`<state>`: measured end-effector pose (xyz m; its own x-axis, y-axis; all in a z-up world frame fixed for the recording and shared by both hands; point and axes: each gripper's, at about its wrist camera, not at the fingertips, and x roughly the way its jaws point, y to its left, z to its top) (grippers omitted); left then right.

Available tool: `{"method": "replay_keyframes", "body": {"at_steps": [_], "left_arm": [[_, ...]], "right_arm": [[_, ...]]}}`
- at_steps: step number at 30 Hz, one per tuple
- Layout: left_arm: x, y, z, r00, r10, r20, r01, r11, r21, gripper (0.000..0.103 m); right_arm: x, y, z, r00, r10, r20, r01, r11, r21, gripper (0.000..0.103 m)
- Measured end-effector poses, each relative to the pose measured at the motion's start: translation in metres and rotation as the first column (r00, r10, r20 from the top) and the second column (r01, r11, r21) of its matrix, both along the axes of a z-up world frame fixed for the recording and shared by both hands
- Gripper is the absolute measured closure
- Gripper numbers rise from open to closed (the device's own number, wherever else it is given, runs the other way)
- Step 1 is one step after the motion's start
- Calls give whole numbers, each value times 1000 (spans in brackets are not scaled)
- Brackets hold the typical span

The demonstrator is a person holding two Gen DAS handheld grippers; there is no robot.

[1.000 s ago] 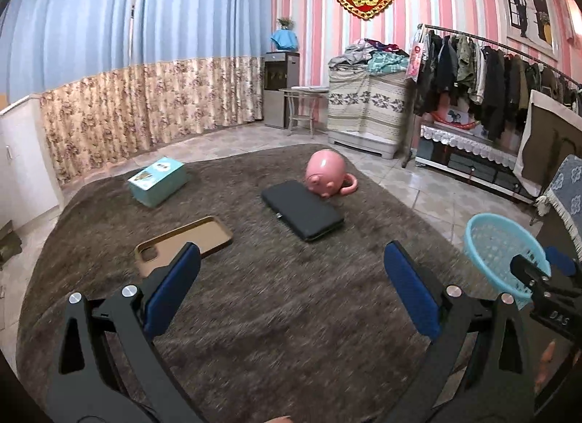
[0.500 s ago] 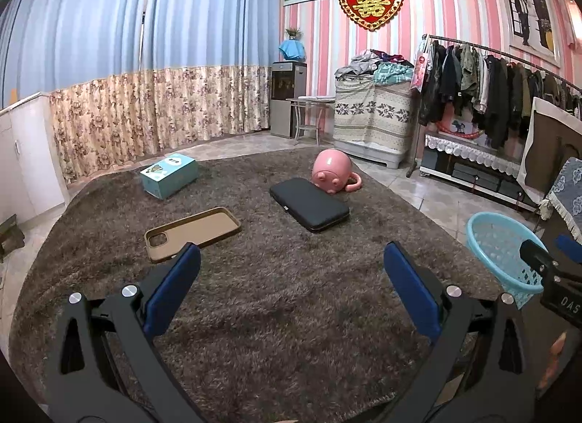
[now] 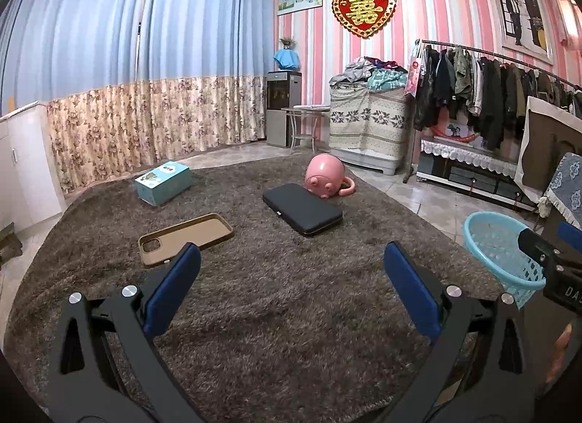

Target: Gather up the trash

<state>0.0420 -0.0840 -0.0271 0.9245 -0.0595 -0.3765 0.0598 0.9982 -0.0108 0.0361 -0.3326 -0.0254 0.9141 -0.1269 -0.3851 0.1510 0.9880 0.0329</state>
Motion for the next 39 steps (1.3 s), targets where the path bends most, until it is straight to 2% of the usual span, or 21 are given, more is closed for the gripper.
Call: {"method": "replay_keyframes", "body": {"at_steps": [8,39], "left_arm": [[-3,0,5,1000,3,21,-3,1000,4,5],[-2,2,5,1000,5,23,-5,1000,5,5]], "right_arm": [[0,5,-3,1000,13,6,-13,1000,-10,4],[2,10,-7,1000,24,2,-24,1000,-18,4]]}}
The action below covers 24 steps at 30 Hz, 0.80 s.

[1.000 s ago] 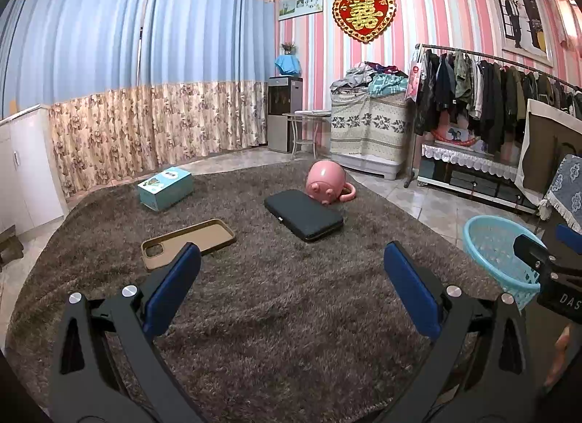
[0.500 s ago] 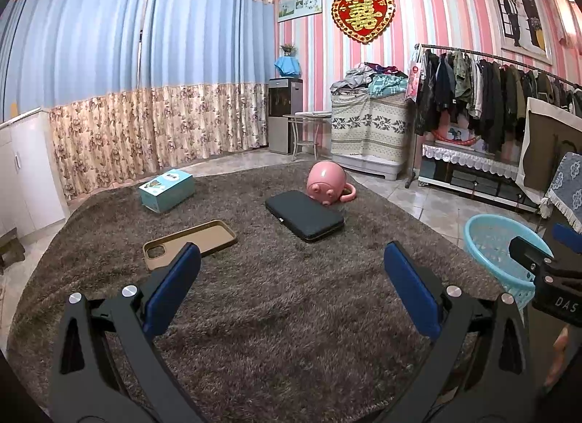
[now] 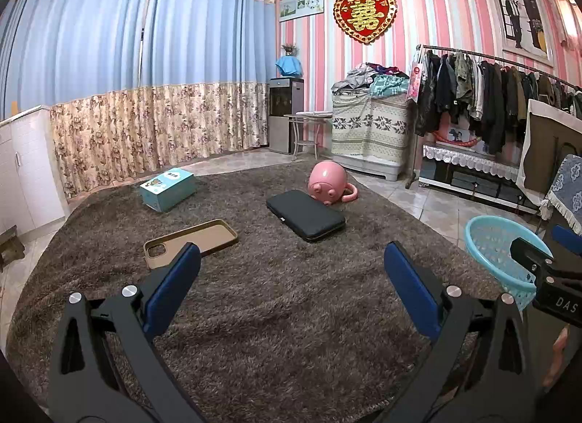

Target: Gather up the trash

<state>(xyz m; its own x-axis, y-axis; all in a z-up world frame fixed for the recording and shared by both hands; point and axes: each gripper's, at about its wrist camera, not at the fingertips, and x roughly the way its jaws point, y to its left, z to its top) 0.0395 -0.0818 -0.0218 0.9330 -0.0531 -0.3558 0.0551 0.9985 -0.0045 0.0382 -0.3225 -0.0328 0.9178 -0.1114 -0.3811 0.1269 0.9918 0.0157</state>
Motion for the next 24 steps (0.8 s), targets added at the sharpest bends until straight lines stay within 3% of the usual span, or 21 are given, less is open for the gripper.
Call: {"method": "replay_keyframes", "body": {"at_steps": [24], "left_arm": [[-1,-1,0,1000,-1,2,1,1000,1,5]], "right_arm": [[1,2,-3,1000,3,-3,-3,1000,0,4]]}}
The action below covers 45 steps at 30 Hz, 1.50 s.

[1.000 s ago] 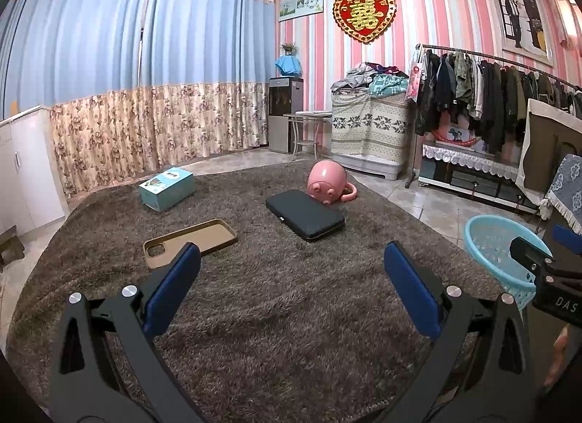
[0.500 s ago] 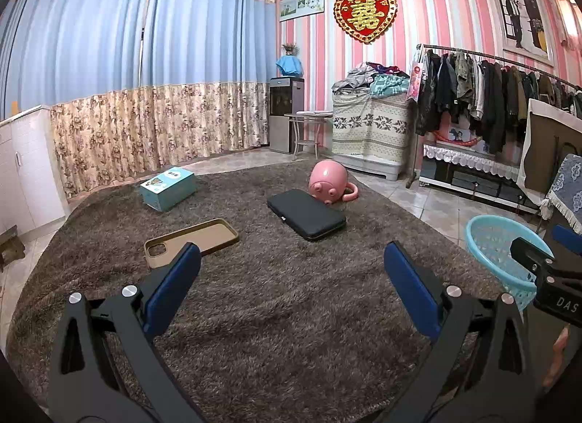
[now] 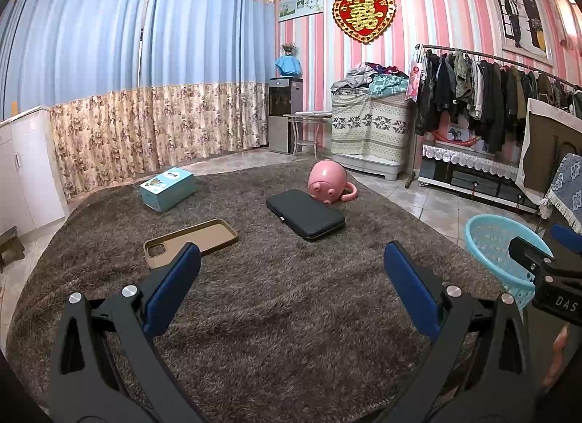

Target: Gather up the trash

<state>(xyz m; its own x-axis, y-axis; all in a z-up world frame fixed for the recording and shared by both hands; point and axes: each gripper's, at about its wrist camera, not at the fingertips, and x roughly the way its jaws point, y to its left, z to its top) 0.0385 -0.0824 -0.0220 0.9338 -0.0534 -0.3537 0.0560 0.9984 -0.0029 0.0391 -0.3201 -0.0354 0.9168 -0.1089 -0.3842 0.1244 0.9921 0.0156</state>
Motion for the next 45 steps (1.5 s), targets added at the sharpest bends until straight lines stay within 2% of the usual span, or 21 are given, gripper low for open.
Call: {"method": "replay_keyframes", "body": {"at_steps": [45], "left_arm": [[0,4,-1,1000,0,-1,0,1000,1,5]], "right_arm": [[2,8,-3,1000,7,1,-7,1000,1,5]]}}
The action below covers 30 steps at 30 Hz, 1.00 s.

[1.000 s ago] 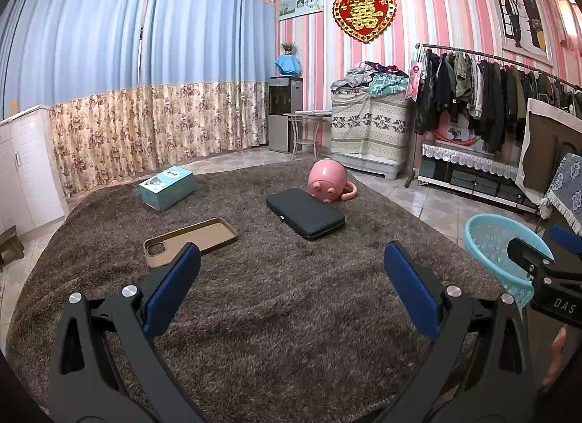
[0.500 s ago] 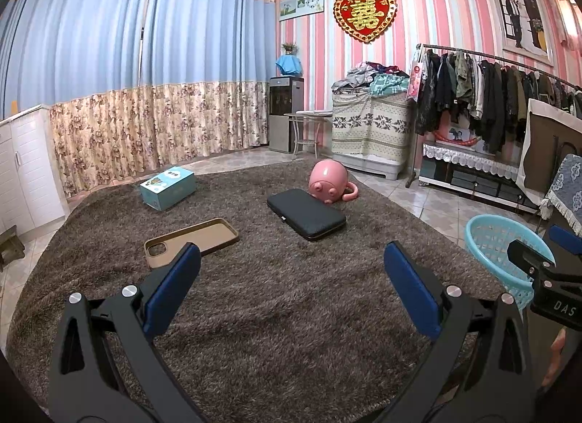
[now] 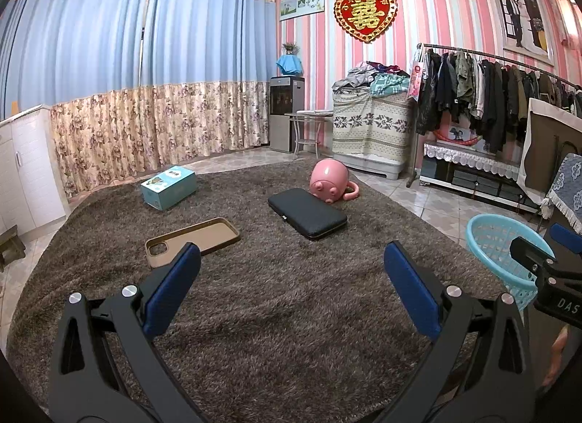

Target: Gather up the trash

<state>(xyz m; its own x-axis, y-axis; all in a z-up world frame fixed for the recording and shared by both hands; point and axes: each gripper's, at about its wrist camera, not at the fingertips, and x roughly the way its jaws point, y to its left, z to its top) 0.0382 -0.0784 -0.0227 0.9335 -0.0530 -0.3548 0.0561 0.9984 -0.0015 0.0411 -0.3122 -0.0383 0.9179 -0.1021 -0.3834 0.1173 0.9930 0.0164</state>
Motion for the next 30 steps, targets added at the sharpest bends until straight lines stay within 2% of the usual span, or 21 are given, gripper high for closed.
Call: {"method": "replay_keyframes", "body": {"at_steps": [30], "left_arm": [[0,1,-1,1000,0,2,0,1000,-1,5]], "right_arm": [[0,1,-2,1000,-1,1,1,1000,1,4]]}}
